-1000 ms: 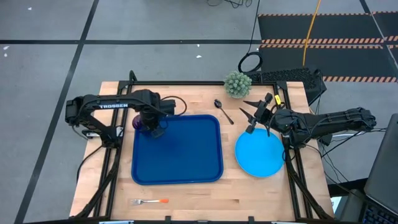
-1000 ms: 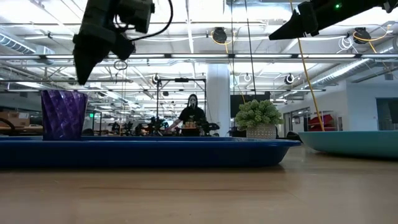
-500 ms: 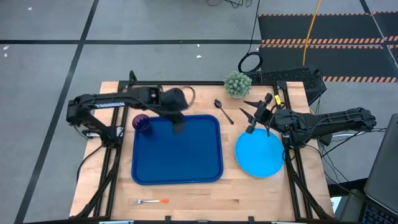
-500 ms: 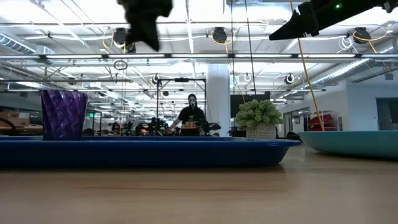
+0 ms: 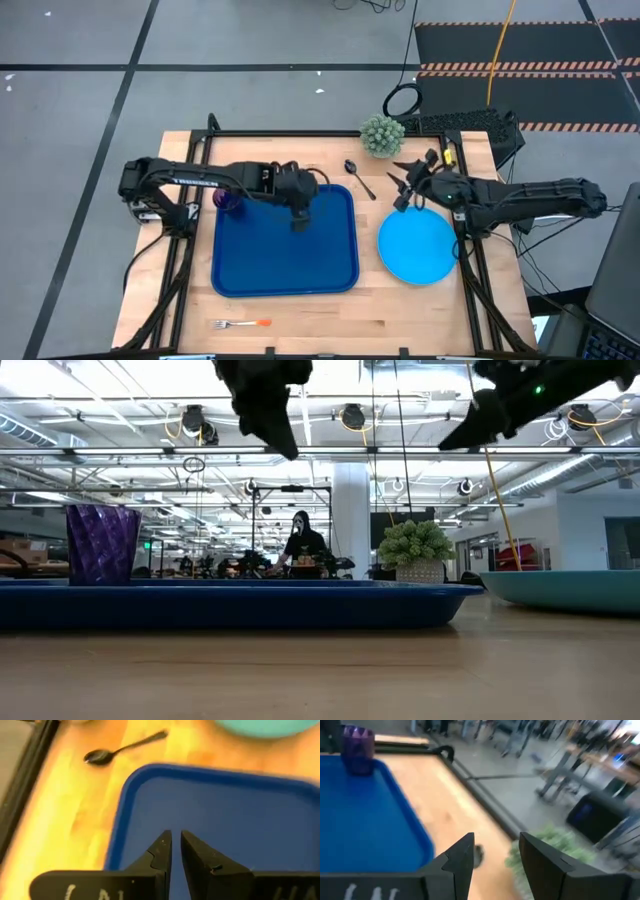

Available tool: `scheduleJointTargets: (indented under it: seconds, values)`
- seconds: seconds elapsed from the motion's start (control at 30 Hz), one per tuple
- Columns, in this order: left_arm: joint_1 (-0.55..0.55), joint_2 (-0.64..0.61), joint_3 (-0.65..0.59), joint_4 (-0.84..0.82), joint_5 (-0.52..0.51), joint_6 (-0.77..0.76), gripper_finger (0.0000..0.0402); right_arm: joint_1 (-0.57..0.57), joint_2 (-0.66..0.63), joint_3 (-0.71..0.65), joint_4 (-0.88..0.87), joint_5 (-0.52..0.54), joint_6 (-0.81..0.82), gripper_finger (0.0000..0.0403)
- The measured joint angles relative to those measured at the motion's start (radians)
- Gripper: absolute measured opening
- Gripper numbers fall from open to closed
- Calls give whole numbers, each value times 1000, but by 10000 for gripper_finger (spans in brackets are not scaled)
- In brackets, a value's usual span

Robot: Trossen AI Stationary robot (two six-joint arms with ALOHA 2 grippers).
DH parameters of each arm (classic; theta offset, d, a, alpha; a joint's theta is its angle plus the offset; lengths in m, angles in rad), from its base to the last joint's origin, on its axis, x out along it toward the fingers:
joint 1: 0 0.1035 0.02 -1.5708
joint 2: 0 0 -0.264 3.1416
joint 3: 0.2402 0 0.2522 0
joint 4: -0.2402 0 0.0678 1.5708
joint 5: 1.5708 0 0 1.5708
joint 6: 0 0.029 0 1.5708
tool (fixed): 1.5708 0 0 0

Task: Pick and place plate/cup/fork/spoon on tray
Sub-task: Put the light blue plate on the center of the dark blue tray

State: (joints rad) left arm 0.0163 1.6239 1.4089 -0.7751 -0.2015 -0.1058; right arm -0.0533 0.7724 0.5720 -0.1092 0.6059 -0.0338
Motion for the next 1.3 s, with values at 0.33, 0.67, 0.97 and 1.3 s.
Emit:
scheduleJointTargets:
  seconds: [0.33,0.67,0.97,1.3]
  values:
    - [81,-2,-122,604,-4,302,44,-245,255,140,-89,-272,139,151]
    - [236,-76,-123,832,378,308,44,-294,504,408,-401,-374,155,151]
    - [215,-172,-122,739,570,385,44,-291,534,413,-876,-402,109,151]
    - [151,-162,-179,699,571,447,44,-220,518,309,-989,-475,-7,151]
